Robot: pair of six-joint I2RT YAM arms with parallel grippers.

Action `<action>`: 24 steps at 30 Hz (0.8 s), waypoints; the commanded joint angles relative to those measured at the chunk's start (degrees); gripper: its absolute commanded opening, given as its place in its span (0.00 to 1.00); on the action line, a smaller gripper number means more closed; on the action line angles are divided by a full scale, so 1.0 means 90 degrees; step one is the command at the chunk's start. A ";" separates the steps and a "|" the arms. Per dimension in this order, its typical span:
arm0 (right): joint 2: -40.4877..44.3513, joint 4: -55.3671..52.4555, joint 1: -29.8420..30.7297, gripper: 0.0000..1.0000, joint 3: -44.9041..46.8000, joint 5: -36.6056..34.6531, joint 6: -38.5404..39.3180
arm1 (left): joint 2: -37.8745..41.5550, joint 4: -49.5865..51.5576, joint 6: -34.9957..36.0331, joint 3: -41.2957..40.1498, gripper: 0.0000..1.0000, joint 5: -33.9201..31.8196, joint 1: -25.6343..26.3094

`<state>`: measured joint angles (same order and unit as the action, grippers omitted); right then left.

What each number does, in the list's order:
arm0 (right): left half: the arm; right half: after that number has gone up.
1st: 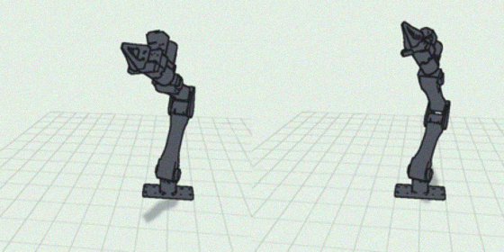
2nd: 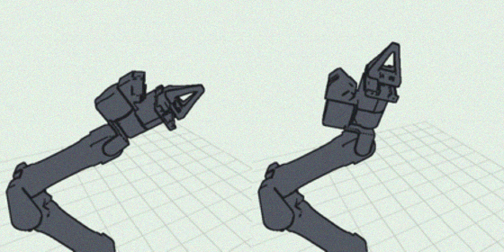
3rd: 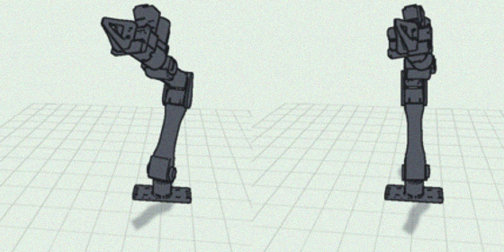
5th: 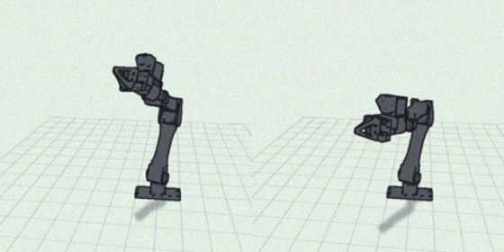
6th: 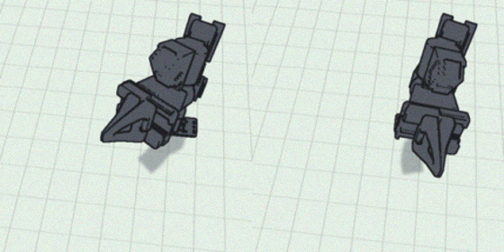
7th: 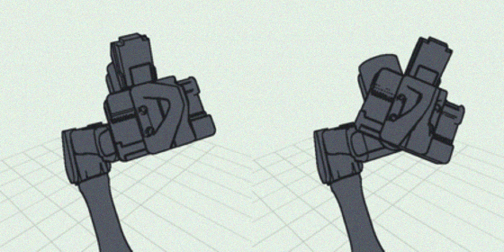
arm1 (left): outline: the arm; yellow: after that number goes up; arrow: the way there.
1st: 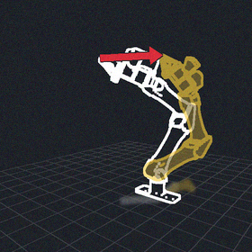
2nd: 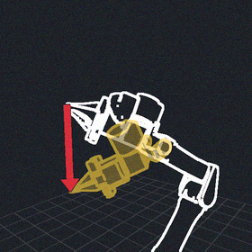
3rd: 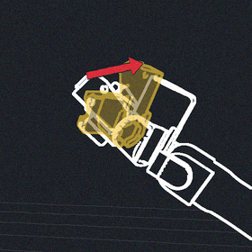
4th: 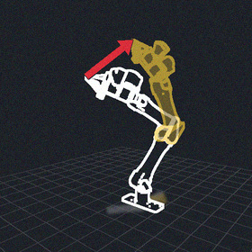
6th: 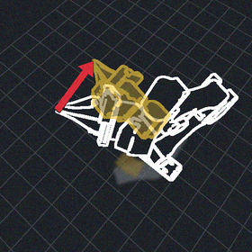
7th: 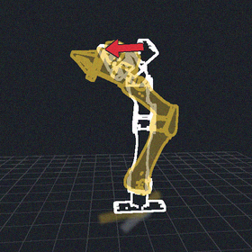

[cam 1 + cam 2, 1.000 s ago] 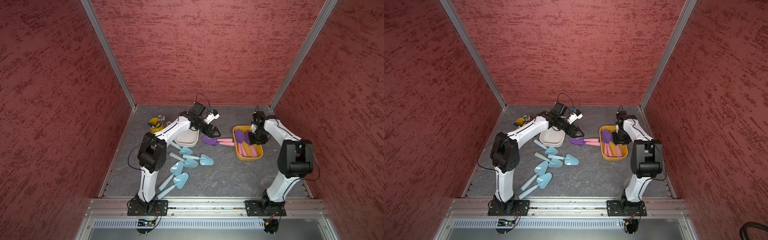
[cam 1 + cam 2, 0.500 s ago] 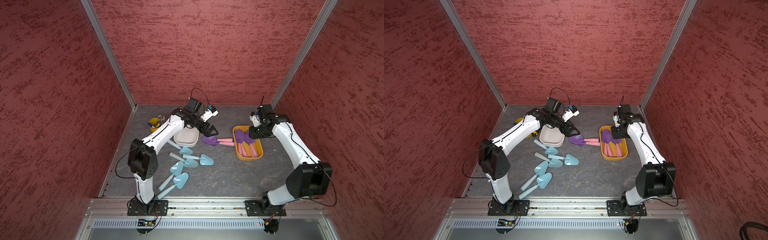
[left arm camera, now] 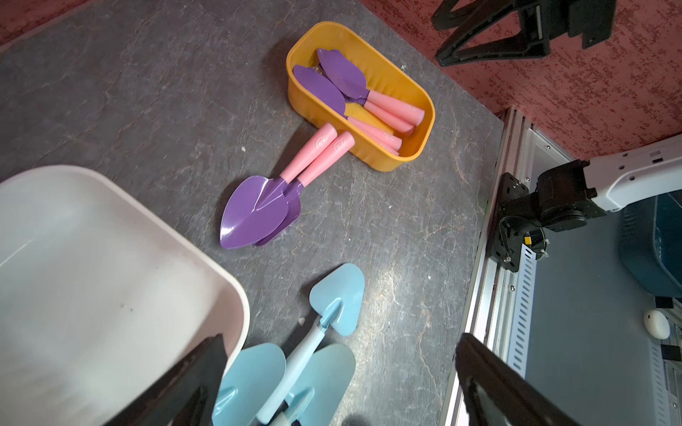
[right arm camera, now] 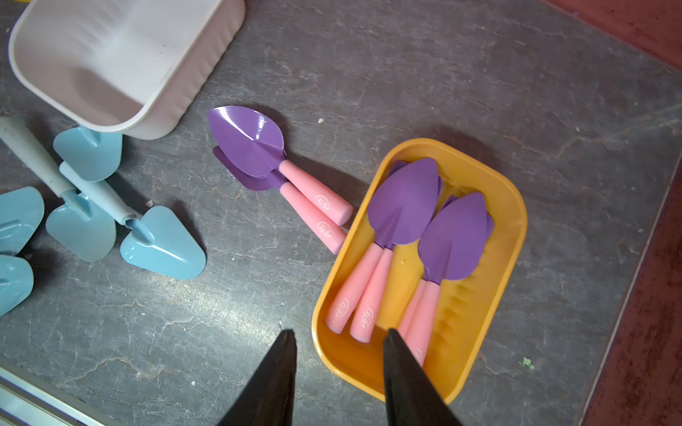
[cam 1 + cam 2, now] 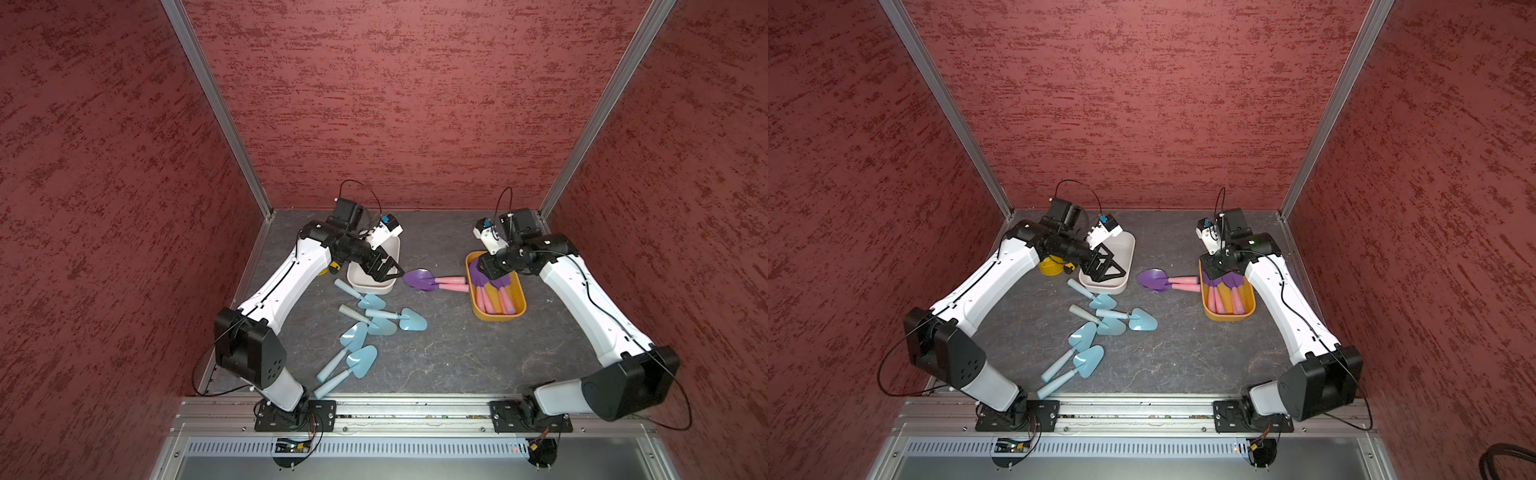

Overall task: Sort the small shovels by color and place them into the storage box
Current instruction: Pick up the shovel from the center of the board.

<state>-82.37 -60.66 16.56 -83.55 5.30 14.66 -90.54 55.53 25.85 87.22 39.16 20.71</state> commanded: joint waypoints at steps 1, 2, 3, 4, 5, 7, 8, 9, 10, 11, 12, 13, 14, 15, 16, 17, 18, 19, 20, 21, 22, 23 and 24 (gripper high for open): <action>-0.0403 -0.0139 0.0357 0.41 -0.0457 -0.0198 0.0449 | 0.0334 0.0012 0.0310 -0.0460 1.00 0.0257 -0.0264; -0.0568 -0.0217 0.0469 0.40 -0.0583 -0.0252 0.0533 | 0.0429 -0.0065 0.0345 -0.0623 1.00 0.0285 -0.0351; -0.0702 -0.0290 0.0554 0.40 -0.0684 -0.0296 0.0606 | 0.0495 -0.0137 0.0374 -0.0741 1.00 0.0315 -0.0425; -0.0876 -0.0367 0.0651 0.40 -0.0816 -0.0341 0.0665 | 0.0564 -0.0217 0.0387 -0.0869 1.00 0.0336 -0.0515; -0.1051 -0.0445 0.0740 0.39 -0.0957 -0.0361 0.0735 | 0.0621 -0.0299 0.0383 -0.0968 1.00 0.0355 -0.0617; -0.1393 -0.0565 0.0888 0.39 -0.1239 -0.0412 0.0816 | 0.0716 -0.0479 0.0333 -0.1165 1.00 0.0445 -0.0819; -0.1586 -0.0623 0.0962 0.39 -0.1384 -0.0413 0.0880 | 0.0755 -0.0565 0.0313 -0.1270 1.00 0.0481 -0.0931; -0.1742 -0.0663 0.1018 0.39 -0.1491 -0.0432 0.0927 | 0.0793 -0.0640 0.0274 -0.1340 1.00 0.0490 -0.1002; -0.1911 -0.0688 0.1073 0.39 -0.1608 -0.0460 0.0982 | 0.0826 -0.0708 0.0249 -0.1426 1.00 0.0512 -0.1080; -0.2058 -0.0703 0.1109 0.39 -0.1705 -0.0497 0.1026 | 0.0859 -0.0756 0.0250 -0.1502 1.00 0.0521 -0.1134; -0.2211 -0.0685 0.1137 0.39 -0.1776 -0.0547 0.1011 | 0.0887 -0.0803 0.0229 -0.1559 1.00 0.0531 -0.1178; -0.2352 -0.0655 0.1154 0.39 -0.1871 -0.0578 0.0970 | 0.0902 -0.0849 0.0207 -0.1621 1.00 0.0549 -0.1220; -0.2526 -0.0635 0.1152 0.39 -0.1971 -0.0574 0.0969 | 0.0919 -0.0893 0.0177 -0.1677 1.00 0.0578 -0.1258; -0.2652 -0.0623 0.1156 0.39 -0.2039 -0.0547 0.0980 | 0.0928 -0.0931 0.0164 -0.1726 1.00 0.0603 -0.1282; -0.2782 -0.0587 0.1158 0.39 -0.2102 -0.0523 0.1032 | 0.0925 -0.0968 0.0142 -0.1772 1.00 0.0609 -0.1304; -0.2918 -0.0542 0.1158 0.39 -0.2154 -0.0528 0.1089 | 0.0905 -0.1033 0.0108 -0.1813 1.00 0.0604 -0.1328; -0.3025 -0.0510 0.1152 0.39 -0.2180 -0.0544 0.1149 | 0.0896 -0.1082 0.0071 -0.1844 1.00 0.0578 -0.1343; -0.3142 -0.0466 0.1158 0.39 -0.2224 -0.0582 0.1208 | 0.0869 -0.1123 0.0034 -0.1858 1.00 0.0553 -0.1367; -0.3233 -0.0406 0.1158 0.39 -0.2239 -0.0621 0.1279 | 0.0843 -0.1176 -0.0015 -0.1875 1.00 0.0542 -0.1390; -0.3320 -0.0354 0.1160 0.39 -0.2243 -0.0644 0.1326 | 0.0825 -0.1234 -0.0058 -0.1893 1.00 0.0539 -0.1424; -0.3406 -0.0291 0.1156 0.39 -0.2250 -0.0661 0.1383 | 0.0805 -0.1294 -0.0129 -0.1915 1.00 0.0542 -0.1448; -0.3473 -0.0219 0.1157 0.39 -0.2241 -0.0676 0.1435 | 0.0776 -0.1360 -0.0199 -0.1949 1.00 0.0537 -0.1481; -0.3540 -0.0166 0.1158 0.38 -0.2237 -0.0669 0.1482 | 0.0756 -0.1406 -0.0238 -0.1965 1.00 0.0532 -0.1510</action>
<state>-113.23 -64.12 26.89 -102.17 0.58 25.87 -83.35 45.82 25.28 70.19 43.03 8.01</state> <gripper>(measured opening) 0.384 0.996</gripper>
